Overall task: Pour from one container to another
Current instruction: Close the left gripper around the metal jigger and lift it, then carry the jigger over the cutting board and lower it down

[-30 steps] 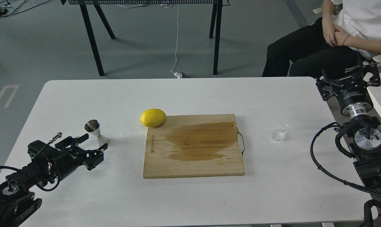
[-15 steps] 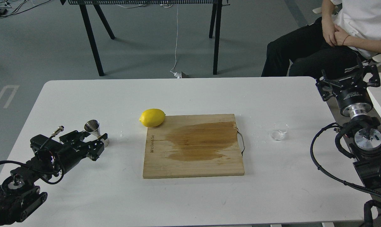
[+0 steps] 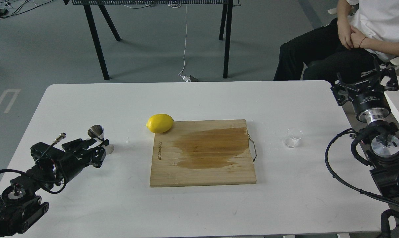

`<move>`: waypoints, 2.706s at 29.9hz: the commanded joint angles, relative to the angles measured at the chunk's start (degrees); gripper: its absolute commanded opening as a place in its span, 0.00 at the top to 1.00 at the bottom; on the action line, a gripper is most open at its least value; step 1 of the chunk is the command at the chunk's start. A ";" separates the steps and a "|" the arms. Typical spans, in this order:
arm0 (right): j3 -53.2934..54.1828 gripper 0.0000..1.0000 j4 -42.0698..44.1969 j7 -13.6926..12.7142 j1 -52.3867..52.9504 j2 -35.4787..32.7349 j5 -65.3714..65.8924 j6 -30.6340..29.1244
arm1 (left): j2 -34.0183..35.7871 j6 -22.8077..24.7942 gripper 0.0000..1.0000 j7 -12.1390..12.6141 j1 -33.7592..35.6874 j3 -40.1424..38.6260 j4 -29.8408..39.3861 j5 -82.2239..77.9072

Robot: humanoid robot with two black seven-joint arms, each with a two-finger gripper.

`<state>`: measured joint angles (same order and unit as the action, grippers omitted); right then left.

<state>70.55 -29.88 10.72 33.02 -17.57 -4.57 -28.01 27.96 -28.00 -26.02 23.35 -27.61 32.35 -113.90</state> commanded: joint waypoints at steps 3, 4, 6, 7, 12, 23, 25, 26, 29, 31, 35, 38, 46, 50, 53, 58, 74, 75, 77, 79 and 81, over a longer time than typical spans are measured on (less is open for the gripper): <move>-0.06 0.00 0.00 0.00 0.02 -0.09 0.00 0.01 | -0.19 0.00 0.62 0.00 -0.06 0.01 -0.01 0.00; 0.03 0.00 0.00 0.00 0.02 -0.09 0.00 0.01 | -0.19 0.00 0.64 0.00 -0.06 0.01 -0.01 -0.09; 0.03 0.00 0.00 0.00 0.02 -0.09 0.00 0.01 | -0.19 0.00 0.68 0.00 -0.06 0.01 -0.01 0.00; 0.03 0.00 0.00 0.00 0.02 -0.09 0.00 0.01 | -0.19 0.00 0.71 0.17 -0.06 0.01 -0.01 0.00; 0.03 0.00 0.00 0.00 0.02 -0.01 0.00 0.01 | -0.19 0.00 0.90 0.26 -0.06 0.01 -0.01 0.00; 0.03 0.00 0.00 0.00 0.02 -0.71 -0.18 0.01 | -0.01 0.00 0.95 0.00 3.01 -0.60 3.41 0.35; 0.03 0.00 0.00 0.00 0.02 -0.71 -0.18 0.01 | 0.42 0.00 0.95 0.00 5.12 -0.60 5.35 0.35; 0.03 0.00 0.00 0.00 0.02 -0.71 0.00 0.01 | 0.69 0.00 0.95 0.00 6.17 -0.52 6.31 0.35; 0.03 0.00 -0.09 0.00 -0.06 -1.15 -0.18 0.01 | 1.74 0.00 0.95 0.00 9.77 -0.08 10.26 0.17; 0.03 0.00 -0.09 0.00 -0.07 -1.50 0.00 0.01 | 2.18 0.00 0.95 0.09 12.93 0.01 13.34 -0.18; 0.12 0.00 -0.17 0.00 -0.24 -2.11 -0.18 0.01 | 2.54 0.57 0.95 0.35 18.21 0.10 21.68 -1.84; 0.12 0.00 -0.17 0.09 -0.24 -2.64 -0.18 0.01 | 1.14 5.40 0.95 0.44 20.68 0.19 24.25 -8.15; 0.29 0.00 -0.09 0.09 -1.12 -3.96 -0.18 0.01 | -11.34 10.94 0.95 0.53 19.72 0.62 24.16 -11.10; 0.38 0.00 -0.09 0.09 -1.65 -4.84 -0.18 0.01 | -15.91 12.70 0.95 2.01 19.72 4.48 23.38 -11.10; 0.38 0.00 -0.09 0.09 -1.91 -5.37 -0.18 0.01 | -19.86 13.14 0.95 3.51 19.54 6.16 19.18 -11.10; 0.38 0.00 -0.09 0.09 -2.17 -5.54 -0.18 0.01 | -23.92 13.41 0.95 4.22 17.87 6.95 11.17 -11.10; 0.38 0.00 -0.09 0.09 -2.26 -5.54 -0.18 0.01 | -23.74 13.41 0.95 6.68 13.74 7.04 7.82 -11.10; 0.38 0.00 -0.09 0.09 -2.26 -5.54 -0.27 0.01 | -23.92 13.41 0.95 6.77 13.74 7.04 7.29 -11.10; 0.38 0.00 -0.09 0.09 -2.26 -5.54 -0.27 0.01 | -23.92 13.32 0.94 6.68 13.74 7.04 6.85 -11.10; 0.47 0.00 -0.09 0.09 -2.26 -5.54 -0.27 0.01 | -23.66 13.41 0.94 6.68 13.74 7.04 6.76 -11.10; 0.47 0.00 -0.09 0.09 -2.26 -5.54 -0.27 0.01 | -23.57 13.41 0.93 6.68 13.83 7.04 6.50 -11.10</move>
<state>70.98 -29.97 10.82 30.77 -23.12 -4.79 -27.99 4.18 -14.59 -19.30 37.10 -20.56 39.21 -125.00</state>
